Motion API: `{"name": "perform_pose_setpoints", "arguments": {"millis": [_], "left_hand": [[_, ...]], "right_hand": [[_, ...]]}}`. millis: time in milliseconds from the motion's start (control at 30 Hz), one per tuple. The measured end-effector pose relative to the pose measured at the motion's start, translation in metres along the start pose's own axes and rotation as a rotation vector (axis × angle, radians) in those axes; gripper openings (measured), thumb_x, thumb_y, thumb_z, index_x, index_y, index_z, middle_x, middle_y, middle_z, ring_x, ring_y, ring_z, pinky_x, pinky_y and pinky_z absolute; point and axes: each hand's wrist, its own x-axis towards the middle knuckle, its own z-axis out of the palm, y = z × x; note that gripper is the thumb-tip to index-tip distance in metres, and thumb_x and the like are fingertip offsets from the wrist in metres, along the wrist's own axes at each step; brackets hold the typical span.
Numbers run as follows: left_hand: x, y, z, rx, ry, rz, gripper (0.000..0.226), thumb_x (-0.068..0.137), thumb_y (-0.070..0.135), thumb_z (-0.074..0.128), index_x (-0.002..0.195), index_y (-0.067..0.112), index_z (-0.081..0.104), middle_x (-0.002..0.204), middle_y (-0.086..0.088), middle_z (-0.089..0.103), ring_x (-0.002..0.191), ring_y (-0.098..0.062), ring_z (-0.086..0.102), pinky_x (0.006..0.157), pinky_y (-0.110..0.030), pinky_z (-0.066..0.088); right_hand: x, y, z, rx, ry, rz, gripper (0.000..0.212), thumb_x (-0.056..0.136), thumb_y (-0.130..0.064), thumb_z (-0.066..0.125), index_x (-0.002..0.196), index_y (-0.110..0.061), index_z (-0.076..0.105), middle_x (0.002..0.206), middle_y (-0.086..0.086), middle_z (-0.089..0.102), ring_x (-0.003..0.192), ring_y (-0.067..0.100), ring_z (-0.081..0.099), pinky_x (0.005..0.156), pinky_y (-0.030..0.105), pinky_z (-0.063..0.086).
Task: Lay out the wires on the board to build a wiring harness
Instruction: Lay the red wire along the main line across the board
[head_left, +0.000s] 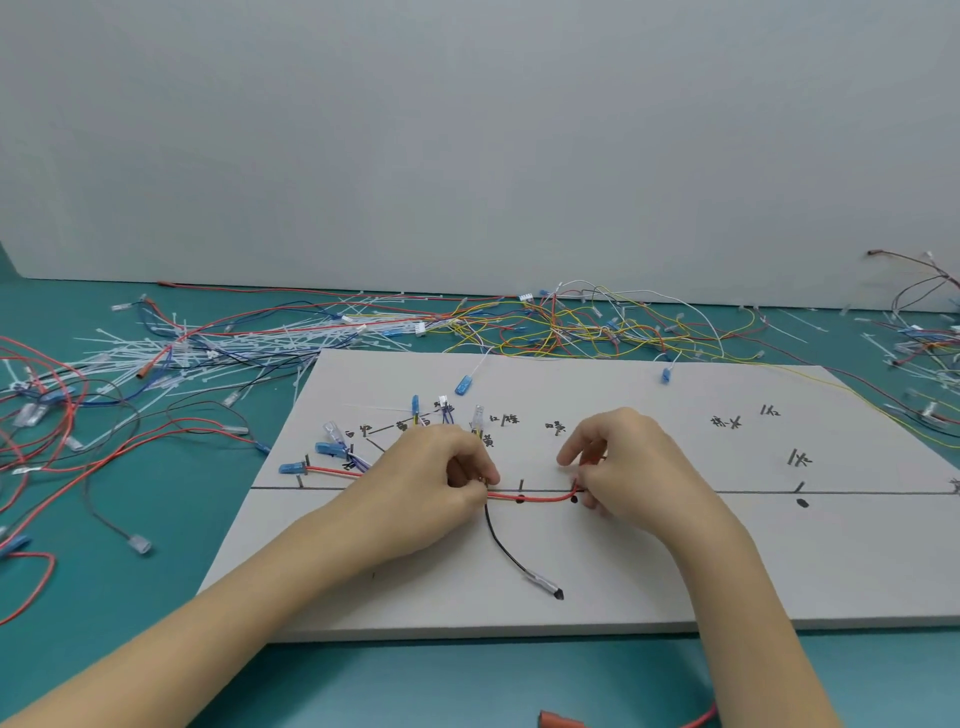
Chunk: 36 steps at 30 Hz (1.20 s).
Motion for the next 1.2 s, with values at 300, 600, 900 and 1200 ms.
{"name": "perform_pose_setpoints", "arguments": {"millis": [300, 600, 900, 1200], "left_hand": [[0.003, -0.005, 0.002, -0.057, 0.056, -0.026, 0.009, 0.08, 0.017, 0.077, 0.078, 0.026, 0.074, 0.071, 0.012, 0.068, 0.069, 0.004, 0.058, 0.061, -0.006, 0.041], [0.004, -0.005, 0.005, 0.039, 0.036, -0.003, 0.013, 0.084, 0.017, 0.071, 0.075, 0.026, 0.068, 0.075, 0.013, 0.065, 0.074, 0.001, 0.056, 0.063, -0.008, 0.039], [0.005, -0.004, 0.005, 0.134, 0.033, 0.027, 0.009, 0.086, 0.018, 0.068, 0.079, 0.023, 0.067, 0.079, 0.012, 0.064, 0.073, 0.001, 0.054, 0.065, -0.01, 0.037], [0.009, -0.005, 0.002, 0.129, 0.029, 0.032, 0.009, 0.082, 0.016, 0.072, 0.076, 0.023, 0.071, 0.074, 0.014, 0.066, 0.075, 0.003, 0.057, 0.064, -0.008, 0.04]], "right_hand": [[-0.004, -0.003, -0.002, 0.05, -0.002, -0.015, 0.028, 0.079, -0.003, 0.058, 0.067, -0.025, 0.071, 0.064, -0.008, 0.066, 0.071, 0.015, 0.067, 0.076, 0.035, 0.058], [-0.005, 0.005, -0.005, -0.002, -0.061, -0.092, 0.024, 0.078, -0.009, 0.071, 0.061, -0.026, 0.07, 0.067, -0.007, 0.069, 0.065, -0.002, 0.062, 0.055, 0.01, 0.045], [-0.002, 0.005, 0.0, -0.081, -0.058, -0.152, 0.014, 0.083, -0.008, 0.068, 0.074, -0.017, 0.073, 0.077, -0.007, 0.067, 0.076, 0.008, 0.062, 0.068, 0.023, 0.049], [-0.002, 0.008, 0.002, -0.095, -0.033, -0.205, 0.012, 0.084, -0.008, 0.068, 0.077, -0.015, 0.074, 0.073, -0.013, 0.063, 0.073, 0.002, 0.057, 0.06, 0.01, 0.04]]}}
